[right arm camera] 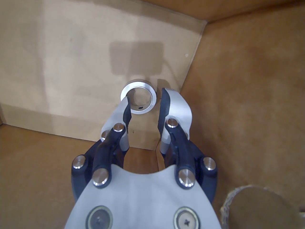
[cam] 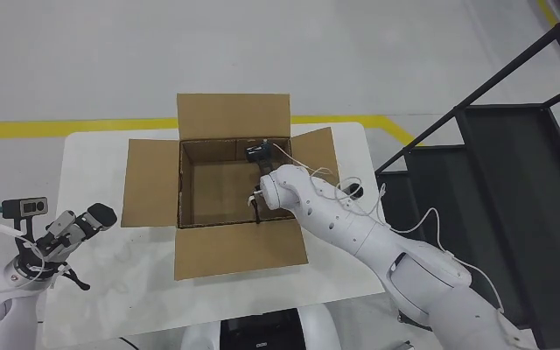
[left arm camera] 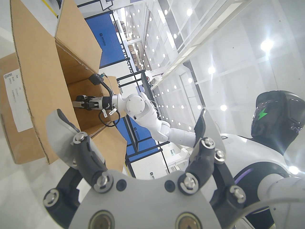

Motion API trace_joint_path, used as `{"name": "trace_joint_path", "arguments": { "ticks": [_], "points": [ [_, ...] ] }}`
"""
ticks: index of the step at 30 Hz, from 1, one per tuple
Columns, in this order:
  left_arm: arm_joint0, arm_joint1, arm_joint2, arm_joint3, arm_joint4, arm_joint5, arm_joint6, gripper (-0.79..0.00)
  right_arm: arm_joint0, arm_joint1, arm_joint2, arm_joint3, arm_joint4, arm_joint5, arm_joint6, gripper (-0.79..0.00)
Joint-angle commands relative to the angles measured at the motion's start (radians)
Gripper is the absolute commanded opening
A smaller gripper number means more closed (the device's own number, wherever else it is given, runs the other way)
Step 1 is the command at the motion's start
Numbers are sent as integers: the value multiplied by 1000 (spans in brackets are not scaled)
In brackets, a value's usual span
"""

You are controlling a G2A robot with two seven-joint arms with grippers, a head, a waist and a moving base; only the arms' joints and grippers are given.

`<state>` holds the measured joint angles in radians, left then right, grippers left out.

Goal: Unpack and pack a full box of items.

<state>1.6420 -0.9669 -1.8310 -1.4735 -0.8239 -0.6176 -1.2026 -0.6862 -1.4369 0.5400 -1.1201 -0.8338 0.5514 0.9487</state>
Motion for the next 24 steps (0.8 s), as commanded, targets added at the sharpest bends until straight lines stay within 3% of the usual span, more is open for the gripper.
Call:
{"name": "trace_joint_path", "arguments": {
  "ticks": [1,8,24],
  "points": [
    [0,0,0,0,0,0,0,0,1,-7,-5,13,-1,-1,4,-514],
    [0,0,0,0,0,0,0,0,2,-34,-9,73,3,-11,-6,-551],
    [0,0,0,0,0,0,0,0,13,-81,3,175,-13,-14,-23,-551]
  ]
}}
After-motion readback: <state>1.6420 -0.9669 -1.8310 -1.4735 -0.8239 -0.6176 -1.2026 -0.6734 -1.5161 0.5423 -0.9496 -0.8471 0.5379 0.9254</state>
